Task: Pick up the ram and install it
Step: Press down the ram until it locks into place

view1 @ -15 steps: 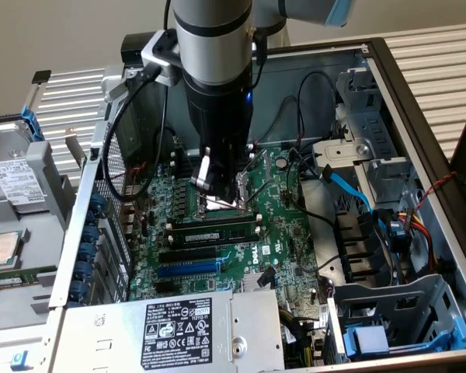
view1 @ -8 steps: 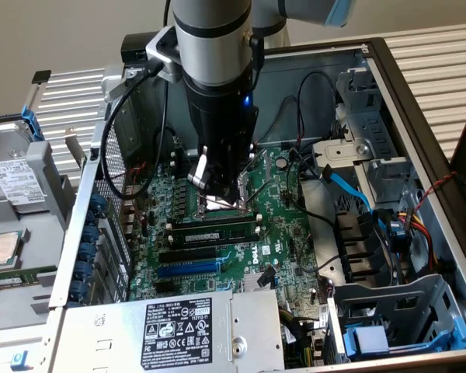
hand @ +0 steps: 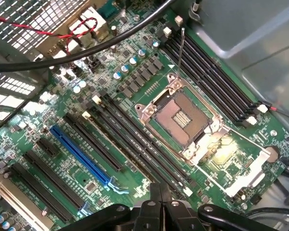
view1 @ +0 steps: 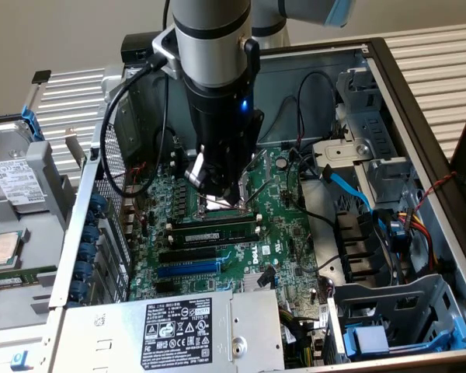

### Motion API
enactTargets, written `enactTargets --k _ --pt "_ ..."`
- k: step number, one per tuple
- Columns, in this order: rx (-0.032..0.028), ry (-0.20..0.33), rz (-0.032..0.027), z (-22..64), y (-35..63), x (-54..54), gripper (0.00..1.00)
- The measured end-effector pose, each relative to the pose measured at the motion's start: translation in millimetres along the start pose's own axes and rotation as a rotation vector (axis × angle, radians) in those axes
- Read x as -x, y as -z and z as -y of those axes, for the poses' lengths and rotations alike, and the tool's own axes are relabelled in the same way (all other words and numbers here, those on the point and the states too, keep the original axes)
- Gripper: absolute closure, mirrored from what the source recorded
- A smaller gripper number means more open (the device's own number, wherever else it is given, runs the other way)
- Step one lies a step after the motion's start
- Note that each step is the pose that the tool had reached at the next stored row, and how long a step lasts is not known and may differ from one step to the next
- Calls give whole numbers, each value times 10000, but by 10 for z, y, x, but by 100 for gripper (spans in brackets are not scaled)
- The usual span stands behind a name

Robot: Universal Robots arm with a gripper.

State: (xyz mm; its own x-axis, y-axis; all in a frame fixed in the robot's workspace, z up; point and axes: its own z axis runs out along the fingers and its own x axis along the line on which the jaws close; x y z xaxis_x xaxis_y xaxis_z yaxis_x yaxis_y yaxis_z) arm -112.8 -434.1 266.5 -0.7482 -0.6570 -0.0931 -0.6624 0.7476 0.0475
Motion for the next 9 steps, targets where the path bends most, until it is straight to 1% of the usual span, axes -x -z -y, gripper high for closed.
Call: enactTargets --k 9 --pt "-149 -1596 76 0 -12 -1 89"
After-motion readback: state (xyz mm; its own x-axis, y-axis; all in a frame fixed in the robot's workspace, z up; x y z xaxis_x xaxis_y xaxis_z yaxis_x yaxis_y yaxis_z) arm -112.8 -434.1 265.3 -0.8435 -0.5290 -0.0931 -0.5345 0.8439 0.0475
